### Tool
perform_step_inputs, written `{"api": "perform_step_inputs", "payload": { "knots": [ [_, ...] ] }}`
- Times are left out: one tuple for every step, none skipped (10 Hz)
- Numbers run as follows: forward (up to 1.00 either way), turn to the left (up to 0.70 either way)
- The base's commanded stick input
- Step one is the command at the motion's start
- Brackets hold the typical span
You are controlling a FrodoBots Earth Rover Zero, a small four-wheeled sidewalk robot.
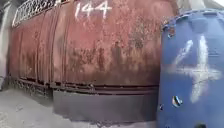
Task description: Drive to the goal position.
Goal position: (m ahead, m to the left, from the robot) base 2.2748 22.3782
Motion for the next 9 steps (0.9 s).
{"api": "perform_step_inputs", "payload": {
  "knots": [
    [-0.62, 0.00],
    [-0.70, 0.00],
    [-0.70, 0.00],
    [-0.70, 0.00],
    [-0.70, 0.00],
    [-0.70, 0.00],
    [-0.70, 0.00],
    [-0.70, 0.00],
    [-0.70, 0.00]
  ]
}}
